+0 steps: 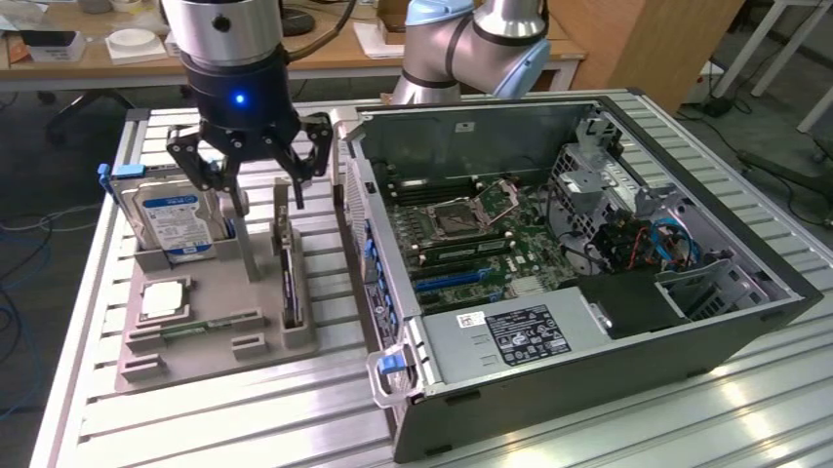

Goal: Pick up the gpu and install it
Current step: 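Pick up the gpu and move the gpu toward the slot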

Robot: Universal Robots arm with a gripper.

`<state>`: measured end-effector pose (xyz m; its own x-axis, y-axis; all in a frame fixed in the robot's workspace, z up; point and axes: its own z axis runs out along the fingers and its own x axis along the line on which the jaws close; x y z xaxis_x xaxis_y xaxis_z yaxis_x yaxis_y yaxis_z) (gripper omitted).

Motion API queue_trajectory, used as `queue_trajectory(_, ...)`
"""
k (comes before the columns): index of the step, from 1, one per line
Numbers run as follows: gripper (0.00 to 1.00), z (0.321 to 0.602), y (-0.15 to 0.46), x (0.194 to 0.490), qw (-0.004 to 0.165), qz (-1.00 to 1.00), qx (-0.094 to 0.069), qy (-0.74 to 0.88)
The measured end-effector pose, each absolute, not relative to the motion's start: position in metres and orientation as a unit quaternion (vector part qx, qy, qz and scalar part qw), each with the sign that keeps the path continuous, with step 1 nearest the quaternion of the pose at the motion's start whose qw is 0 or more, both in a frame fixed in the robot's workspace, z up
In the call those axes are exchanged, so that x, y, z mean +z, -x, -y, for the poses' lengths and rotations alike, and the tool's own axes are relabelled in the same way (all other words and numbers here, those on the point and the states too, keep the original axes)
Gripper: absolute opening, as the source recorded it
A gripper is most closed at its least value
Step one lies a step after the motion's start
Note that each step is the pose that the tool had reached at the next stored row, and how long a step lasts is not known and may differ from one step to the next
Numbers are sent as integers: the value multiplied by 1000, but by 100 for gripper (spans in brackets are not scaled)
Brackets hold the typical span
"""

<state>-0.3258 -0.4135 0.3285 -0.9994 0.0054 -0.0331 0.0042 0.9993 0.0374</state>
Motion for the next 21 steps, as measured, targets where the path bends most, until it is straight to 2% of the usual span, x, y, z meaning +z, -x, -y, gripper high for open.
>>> queue_trajectory(21,65,420,325,306,17,-1000,19,-2)
